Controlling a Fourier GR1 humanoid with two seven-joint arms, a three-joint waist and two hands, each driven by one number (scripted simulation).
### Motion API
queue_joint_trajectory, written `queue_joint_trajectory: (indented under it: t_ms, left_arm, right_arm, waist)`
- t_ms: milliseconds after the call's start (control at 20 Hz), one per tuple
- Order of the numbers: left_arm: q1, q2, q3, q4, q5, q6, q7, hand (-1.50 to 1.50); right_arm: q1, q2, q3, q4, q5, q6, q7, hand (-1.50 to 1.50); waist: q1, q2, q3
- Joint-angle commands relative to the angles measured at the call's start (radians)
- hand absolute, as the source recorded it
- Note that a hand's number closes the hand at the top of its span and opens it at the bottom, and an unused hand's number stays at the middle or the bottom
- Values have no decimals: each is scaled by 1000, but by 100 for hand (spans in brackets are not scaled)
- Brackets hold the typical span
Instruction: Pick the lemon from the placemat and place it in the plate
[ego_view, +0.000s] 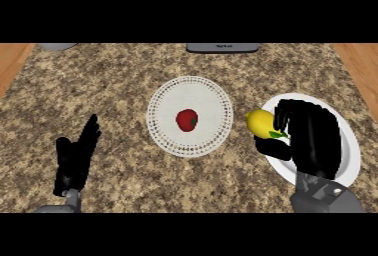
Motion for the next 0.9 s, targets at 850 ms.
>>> queue_joint_trajectory:
  t_ms: [850]
  left_arm:
    - [-20,-39,17,43,-41,-14,-16,0]
  right_arm:
    - [-81,-157,-367,557,-247,-12,-295,150]
  waist:
    - [18,8,1]
